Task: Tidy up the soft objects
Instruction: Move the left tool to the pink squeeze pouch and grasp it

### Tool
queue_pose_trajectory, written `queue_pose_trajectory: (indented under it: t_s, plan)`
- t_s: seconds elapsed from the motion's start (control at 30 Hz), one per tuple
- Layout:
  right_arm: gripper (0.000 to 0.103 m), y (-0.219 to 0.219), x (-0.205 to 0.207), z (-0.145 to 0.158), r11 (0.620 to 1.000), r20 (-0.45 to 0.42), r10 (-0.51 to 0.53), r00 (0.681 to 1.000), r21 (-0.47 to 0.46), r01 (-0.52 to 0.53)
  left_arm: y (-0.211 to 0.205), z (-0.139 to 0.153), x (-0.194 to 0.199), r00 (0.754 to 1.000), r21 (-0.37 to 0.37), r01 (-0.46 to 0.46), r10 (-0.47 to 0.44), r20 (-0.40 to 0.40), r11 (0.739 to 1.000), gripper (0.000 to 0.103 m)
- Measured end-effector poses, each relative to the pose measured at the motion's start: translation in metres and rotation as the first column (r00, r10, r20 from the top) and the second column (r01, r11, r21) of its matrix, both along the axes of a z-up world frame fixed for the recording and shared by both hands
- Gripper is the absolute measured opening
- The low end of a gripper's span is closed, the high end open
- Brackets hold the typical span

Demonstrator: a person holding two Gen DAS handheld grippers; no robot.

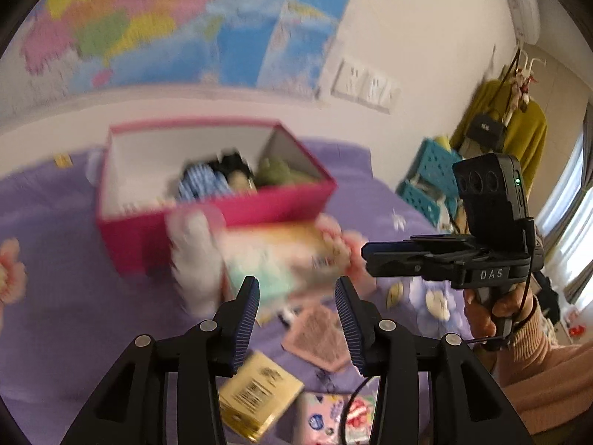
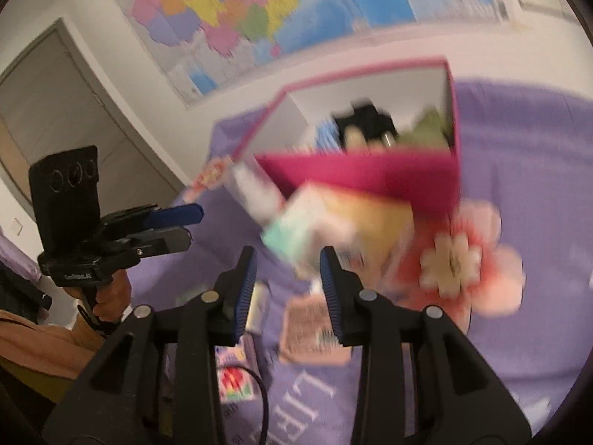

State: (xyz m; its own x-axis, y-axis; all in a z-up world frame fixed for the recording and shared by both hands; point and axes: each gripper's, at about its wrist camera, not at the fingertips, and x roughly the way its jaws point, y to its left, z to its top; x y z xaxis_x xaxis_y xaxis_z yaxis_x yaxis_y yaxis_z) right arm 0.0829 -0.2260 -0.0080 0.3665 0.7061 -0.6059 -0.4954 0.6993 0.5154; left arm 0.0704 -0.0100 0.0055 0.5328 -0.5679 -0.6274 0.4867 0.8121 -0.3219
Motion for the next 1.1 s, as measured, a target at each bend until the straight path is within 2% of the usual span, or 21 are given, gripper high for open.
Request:
queue_pose_trajectory:
  t_s: [0.17,0.27,0.43,0.5,0.6,0.73,0.87,1.1]
  plan:
    - [0.038,0.0,-0.008,-0.043,0.997,-0.108,-0.032,0.994,-0.077,0.024,-0.016,-0.029,0.001,0.996,0.02,0.042,-0.04,-0.083,0.999,0.043]
    - [0.041,-0.001,-0.008,-0.061,0.996,-0.154,-0.044,0.987,-0.08,0.032,-0.025,-0.042,0.003,0.99,0.027,0.068,-0.064,-0.126,0.997,0.043]
    - [0.043,0.002,-0.004,-0.077,0.996,-0.174,-0.049,0.984,-0.088,0.034,-0.037,-0.056,0.001,0.981,0.054,0.098,-0.088,-0.172,0.994,0.043]
    - [0.043,0.004,-0.004,-0.08,0.995,-0.178,-0.043,0.983,-0.092,0.027,-0.04,-0.06,-0.001,0.979,0.063,0.107,-0.093,-0.183,0.992,0.043]
    - [0.043,0.008,-0.01,-0.079,0.992,-0.136,-0.023,0.99,-0.125,0.006,-0.041,-0.064,-0.001,0.975,0.069,0.116,-0.1,-0.2,0.991,0.043]
    - [0.038,0.012,-0.016,-0.079,0.989,-0.119,0.008,0.993,-0.145,-0.025,-0.043,-0.073,-0.002,0.968,0.087,0.123,-0.1,-0.232,0.989,0.043]
    - [0.038,0.011,-0.023,-0.08,0.989,-0.121,0.031,0.992,-0.142,-0.048,-0.045,-0.076,-0.003,0.962,0.1,0.144,-0.115,-0.249,0.984,0.044]
    - [0.038,0.003,-0.024,-0.082,0.994,-0.143,0.002,0.99,-0.11,-0.018,-0.057,-0.079,-0.002,0.948,0.114,0.192,-0.155,-0.278,0.975,0.05]
